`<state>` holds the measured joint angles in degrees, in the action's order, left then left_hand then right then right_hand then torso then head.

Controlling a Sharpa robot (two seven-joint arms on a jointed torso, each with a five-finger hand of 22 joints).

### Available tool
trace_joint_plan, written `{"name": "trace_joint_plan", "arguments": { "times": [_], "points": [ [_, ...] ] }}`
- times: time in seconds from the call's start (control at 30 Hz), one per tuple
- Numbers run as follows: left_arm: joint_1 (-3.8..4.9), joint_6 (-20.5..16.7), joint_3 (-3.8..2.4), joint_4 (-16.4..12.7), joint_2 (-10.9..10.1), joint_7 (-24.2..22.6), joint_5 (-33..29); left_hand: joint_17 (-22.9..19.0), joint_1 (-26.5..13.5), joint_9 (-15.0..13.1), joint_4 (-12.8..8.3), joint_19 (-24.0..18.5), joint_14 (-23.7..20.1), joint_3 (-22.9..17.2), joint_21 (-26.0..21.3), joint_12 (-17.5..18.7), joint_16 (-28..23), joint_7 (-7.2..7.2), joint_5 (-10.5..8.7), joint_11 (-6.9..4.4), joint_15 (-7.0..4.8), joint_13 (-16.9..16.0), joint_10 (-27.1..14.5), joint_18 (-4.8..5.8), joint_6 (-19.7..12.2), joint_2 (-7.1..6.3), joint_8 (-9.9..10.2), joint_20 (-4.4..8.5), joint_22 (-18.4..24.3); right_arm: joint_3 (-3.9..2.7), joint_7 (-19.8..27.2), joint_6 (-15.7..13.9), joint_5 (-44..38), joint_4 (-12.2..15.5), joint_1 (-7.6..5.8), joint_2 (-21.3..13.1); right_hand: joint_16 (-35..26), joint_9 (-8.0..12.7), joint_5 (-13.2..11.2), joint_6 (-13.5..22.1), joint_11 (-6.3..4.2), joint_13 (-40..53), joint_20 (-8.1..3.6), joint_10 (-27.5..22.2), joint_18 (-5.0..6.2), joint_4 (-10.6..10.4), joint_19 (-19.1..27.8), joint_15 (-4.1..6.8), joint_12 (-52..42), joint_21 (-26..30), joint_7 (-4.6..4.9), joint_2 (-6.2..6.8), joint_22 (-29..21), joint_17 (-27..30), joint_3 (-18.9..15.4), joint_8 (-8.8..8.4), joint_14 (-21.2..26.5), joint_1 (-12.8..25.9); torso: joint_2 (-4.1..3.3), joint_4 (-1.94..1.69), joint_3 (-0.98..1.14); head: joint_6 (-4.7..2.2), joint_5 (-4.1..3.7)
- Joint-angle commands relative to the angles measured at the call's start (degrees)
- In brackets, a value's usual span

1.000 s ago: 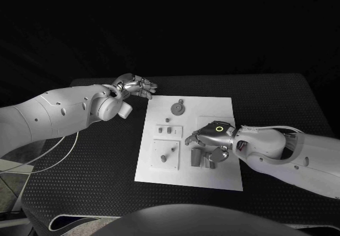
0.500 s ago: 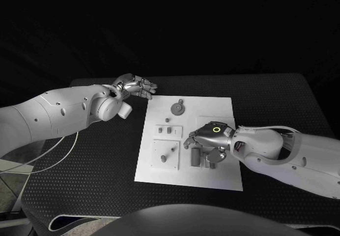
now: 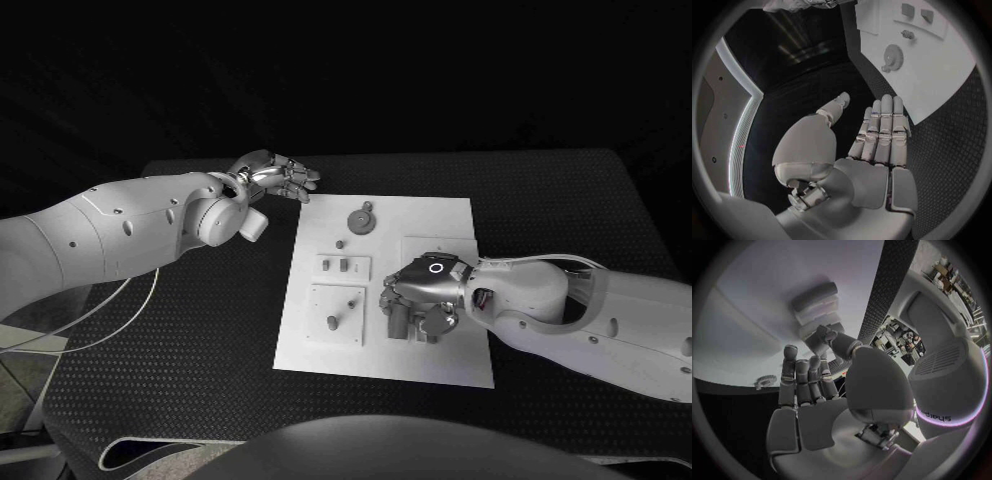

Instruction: Assemble the parts on the task board

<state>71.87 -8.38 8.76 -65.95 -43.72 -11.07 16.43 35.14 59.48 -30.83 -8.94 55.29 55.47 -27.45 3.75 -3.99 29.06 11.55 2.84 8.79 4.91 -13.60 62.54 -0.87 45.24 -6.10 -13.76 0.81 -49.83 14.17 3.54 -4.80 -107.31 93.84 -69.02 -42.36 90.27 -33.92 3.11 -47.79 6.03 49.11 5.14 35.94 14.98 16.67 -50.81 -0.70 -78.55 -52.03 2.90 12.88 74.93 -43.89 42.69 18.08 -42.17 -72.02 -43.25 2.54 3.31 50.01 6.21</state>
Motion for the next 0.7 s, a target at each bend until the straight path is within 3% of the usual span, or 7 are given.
{"name": "trace_joint_plan", "arguments": {
  "times": [0.03, 0.3, 0.4, 0.7],
  "points": [
    [0.0, 0.97, -0.01, -0.1, 0.06, -0.27, 0.28, 0.09, -0.63, 0.06, 0.41, -0.18, 0.3, 0.0, 0.29, 0.08, -0.37, 0.56, 0.18, -0.01, -0.03, 0.09, -0.25, -0.36, -0.42, -0.06, 0.19, -0.02, 0.06, 0.0, 0.18, 1.71, -0.08, -0.08, 0.08, 0.17, 0.28, -0.06, -0.08, -0.43, -0.12, -0.07, 0.05, -0.36, 0.02, 0.04, 0.29, -0.1, -0.2, -0.2, 0.04, -0.46, 0.84, 0.11, -0.27, 0.13, 0.25, 0.08, -0.02, -0.03, 0.0, -0.01, 0.01],
    [0.0, 1.01, -0.01, -0.1, 0.03, -0.17, 0.29, 0.13, -0.64, 0.06, 0.44, -0.18, 0.3, 0.02, 0.29, 0.08, -0.4, 0.56, 0.18, 0.0, -0.03, 0.1, -0.26, -0.36, -0.43, -0.05, 0.18, -0.03, 0.07, 0.0, 0.3, 1.72, -0.07, -0.07, 0.2, 0.45, 0.29, 0.13, -0.07, 0.39, -0.07, -0.36, 0.16, -0.5, 0.02, 0.05, 0.51, -0.17, -0.32, -0.07, -0.41, -0.33, 0.79, 0.31, -0.44, -0.48, 0.52, 0.07, 0.01, -0.04, -0.02, -0.01, 0.07],
    [0.0, 1.09, -0.01, -0.08, 0.03, -0.1, 0.29, 0.14, -0.65, 0.06, 0.45, -0.19, 0.3, 0.03, 0.29, 0.07, -0.41, 0.56, 0.18, 0.0, -0.02, 0.1, -0.26, -0.36, -0.43, -0.05, 0.17, -0.03, 0.07, 0.0, 0.24, 2.2, -0.07, -0.08, 0.23, 0.53, 0.27, 0.32, -0.07, 1.11, -0.03, -0.58, 0.25, -0.6, 0.02, 0.02, 0.65, -0.25, -0.39, 0.03, -1.01, -0.2, 0.75, 0.46, -0.45, -0.98, 0.75, 0.04, -0.01, -0.03, -0.01, -0.01, 0.04],
    [-0.01, 1.17, 0.0, -0.04, 0.02, -0.07, 0.3, 0.16, -0.67, 0.05, 0.49, -0.19, 0.3, 0.06, 0.29, 0.07, -0.43, 0.57, 0.18, 0.0, -0.02, 0.11, -0.27, -0.35, -0.44, -0.05, 0.16, -0.03, 0.07, 0.0, 0.55, 2.86, -0.07, 0.03, 0.31, 0.52, 0.37, 0.17, -0.07, 0.18, 0.0, -0.79, 0.33, -0.66, 0.02, 0.03, 0.82, -0.33, -0.56, 0.1, -0.8, -0.79, 0.75, 0.57, -0.34, -0.61, 0.98, -0.08, 0.0, 0.0, 0.01, -0.01, 0.13]
  ]
}}
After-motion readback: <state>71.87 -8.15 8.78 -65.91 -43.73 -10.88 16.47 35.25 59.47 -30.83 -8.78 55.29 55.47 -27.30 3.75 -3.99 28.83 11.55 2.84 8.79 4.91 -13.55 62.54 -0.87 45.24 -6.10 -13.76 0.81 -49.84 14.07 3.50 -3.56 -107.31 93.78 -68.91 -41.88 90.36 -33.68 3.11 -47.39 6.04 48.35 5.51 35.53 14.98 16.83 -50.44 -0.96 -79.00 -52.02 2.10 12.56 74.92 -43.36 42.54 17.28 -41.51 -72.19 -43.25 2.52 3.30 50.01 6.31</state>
